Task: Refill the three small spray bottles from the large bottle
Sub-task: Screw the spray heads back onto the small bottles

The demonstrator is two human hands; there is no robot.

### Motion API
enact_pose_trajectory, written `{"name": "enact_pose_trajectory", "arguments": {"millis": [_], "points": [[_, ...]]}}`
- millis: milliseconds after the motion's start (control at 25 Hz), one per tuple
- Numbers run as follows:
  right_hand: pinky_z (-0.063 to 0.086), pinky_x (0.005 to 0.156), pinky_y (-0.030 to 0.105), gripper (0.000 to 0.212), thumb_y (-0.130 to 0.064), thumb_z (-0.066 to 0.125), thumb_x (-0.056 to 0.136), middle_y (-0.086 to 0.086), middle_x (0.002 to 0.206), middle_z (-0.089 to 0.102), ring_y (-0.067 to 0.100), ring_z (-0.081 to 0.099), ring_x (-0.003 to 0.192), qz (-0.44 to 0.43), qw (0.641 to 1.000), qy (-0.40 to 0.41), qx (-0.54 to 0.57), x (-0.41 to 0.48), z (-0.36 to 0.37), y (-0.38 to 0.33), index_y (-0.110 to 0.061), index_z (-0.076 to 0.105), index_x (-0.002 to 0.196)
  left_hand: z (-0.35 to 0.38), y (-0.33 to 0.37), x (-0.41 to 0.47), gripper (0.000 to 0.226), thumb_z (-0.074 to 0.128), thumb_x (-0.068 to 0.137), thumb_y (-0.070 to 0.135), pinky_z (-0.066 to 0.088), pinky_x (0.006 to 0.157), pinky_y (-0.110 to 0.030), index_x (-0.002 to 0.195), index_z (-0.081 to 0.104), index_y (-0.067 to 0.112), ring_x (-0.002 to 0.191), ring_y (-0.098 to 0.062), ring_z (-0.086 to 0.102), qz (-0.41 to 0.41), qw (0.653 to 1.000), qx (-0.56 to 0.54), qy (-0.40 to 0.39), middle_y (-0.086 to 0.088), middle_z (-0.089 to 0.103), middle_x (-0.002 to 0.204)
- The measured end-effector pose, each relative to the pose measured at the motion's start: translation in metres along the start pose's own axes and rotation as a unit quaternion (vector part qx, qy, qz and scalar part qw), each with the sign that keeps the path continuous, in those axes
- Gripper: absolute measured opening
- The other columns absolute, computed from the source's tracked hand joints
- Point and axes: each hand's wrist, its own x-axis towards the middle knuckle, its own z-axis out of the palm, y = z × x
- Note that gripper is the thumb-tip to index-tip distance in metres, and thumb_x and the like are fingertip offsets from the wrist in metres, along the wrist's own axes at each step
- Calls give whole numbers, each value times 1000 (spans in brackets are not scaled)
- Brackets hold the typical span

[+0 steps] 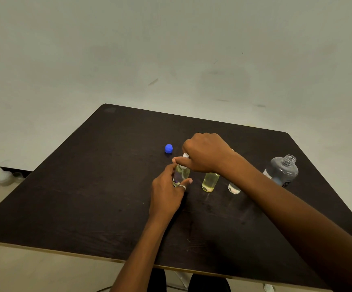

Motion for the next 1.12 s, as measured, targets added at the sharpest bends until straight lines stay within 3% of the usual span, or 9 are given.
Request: {"name": "enact_pose_trajectory", "arguments": {"millis": [120,200,240,320,440,640,800,960,1120], "points": [[42,56,30,54,-69,37,92,-3,68,52,18,58,67,3,999,5,31,1,3,3,-22,46,67,1,-2,0,39,80,80,34,46,70,-7,112,60,28,90,2,64,2,1000,-5,6,17,67,98],[52,68,34,41,-62,46,92,-3,93,66,19,64,87,-23,995,-10,95,2,2,8,-25,65,95,1,-2,0,41,81,80,34,44,72,-9,115,59,29,93,0,63,-2,1000,-5,8,17,66,100],[54,78,37,35,-54,54,92,-3,108,67,18,63,98,-39,991,-30,128,2,1,11,-28,66,112,0,-1,0,43,81,80,34,43,72,-9,117,59,30,93,1,62,-3,1000,-5,7,18,65,101],[52,90,39,35,-36,64,91,-3,121,65,16,61,108,-73,982,-69,157,2,-3,14,-29,63,125,0,-1,0,47,80,80,34,42,72,-8,121,58,31,93,2,61,-2,1000,-5,2,18,64,103],[52,89,38,29,-23,66,90,-2,117,68,17,63,104,-80,983,-64,153,3,-1,11,-26,68,118,0,0,0,47,80,80,33,41,71,-6,122,58,30,90,9,59,2,1000,-5,-1,20,63,103],[53,76,36,16,-32,61,92,0,98,68,17,62,86,-47,988,-41,144,1,5,9,-21,66,102,0,-1,0,47,81,80,34,42,72,-5,121,58,31,91,6,61,9,1000,3,5,19,65,101],[52,66,35,32,-45,51,97,3,88,63,20,59,75,-21,997,-15,74,-2,12,2,-14,58,96,0,-2,0,48,82,78,34,42,68,-4,120,60,28,86,9,60,8,1000,11,15,20,63,94],[40,58,31,45,-57,38,98,2,76,51,20,53,66,11,1000,12,13,-5,14,-3,-15,50,86,1,-1,1,48,83,77,32,43,68,0,119,60,24,81,17,57,7,1000,16,12,24,59,87],[45,58,31,49,-58,36,97,1,74,55,18,56,66,29,999,33,14,-5,15,-8,-15,57,86,0,-1,1,46,83,77,32,43,67,1,116,60,24,79,17,57,1,1000,14,7,24,59,86]]}}
